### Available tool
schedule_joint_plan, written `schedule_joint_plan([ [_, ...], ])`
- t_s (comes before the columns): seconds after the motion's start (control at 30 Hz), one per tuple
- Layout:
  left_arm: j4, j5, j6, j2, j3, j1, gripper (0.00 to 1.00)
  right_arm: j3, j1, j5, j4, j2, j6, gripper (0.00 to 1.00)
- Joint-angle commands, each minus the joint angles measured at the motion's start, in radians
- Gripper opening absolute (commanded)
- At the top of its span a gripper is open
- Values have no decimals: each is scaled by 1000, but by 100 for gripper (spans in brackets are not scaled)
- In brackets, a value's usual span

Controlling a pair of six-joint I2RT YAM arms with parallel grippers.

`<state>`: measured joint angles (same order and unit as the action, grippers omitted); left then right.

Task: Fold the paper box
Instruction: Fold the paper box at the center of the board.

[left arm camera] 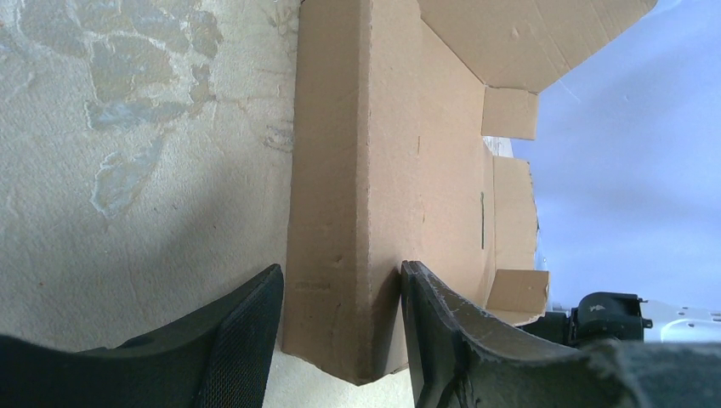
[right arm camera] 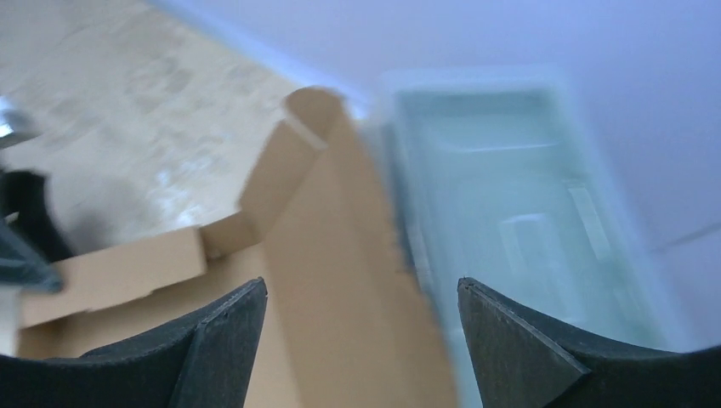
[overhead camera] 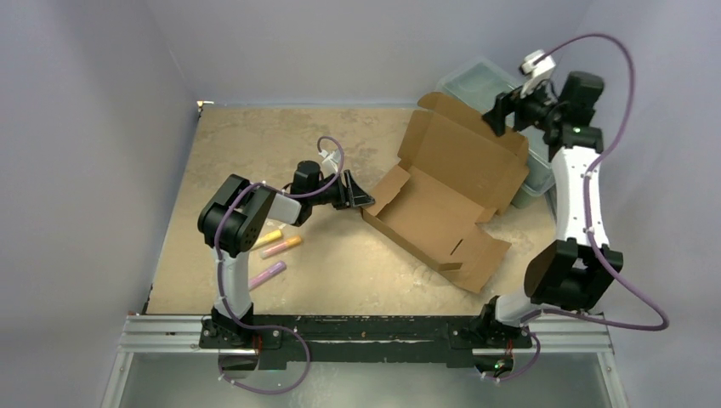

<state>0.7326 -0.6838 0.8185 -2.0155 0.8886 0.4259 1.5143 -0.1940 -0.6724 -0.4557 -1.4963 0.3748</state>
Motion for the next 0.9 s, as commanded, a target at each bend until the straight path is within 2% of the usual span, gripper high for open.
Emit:
schedule_joint_plan([
  [0.0, 2, 3, -20, 7, 15, 2, 51, 157, -100, -27, -50, -71, 18, 87],
  [0.2, 9, -6, -18, -1, 17, 1, 51, 386, -115, -54, -298, -245, 157, 86],
  [0.37, 22, -10, -13, -5, 12, 1, 51, 437, -116, -17, -322, -308, 154, 83],
  [0.53, 30, -12, -6, -8, 12, 1, 51, 542, -104, -10, -452, -410, 207, 72],
  [0.87, 74, -23, 29, -11, 2, 1, 52, 541, -84, -39, -532, -428, 284, 47],
])
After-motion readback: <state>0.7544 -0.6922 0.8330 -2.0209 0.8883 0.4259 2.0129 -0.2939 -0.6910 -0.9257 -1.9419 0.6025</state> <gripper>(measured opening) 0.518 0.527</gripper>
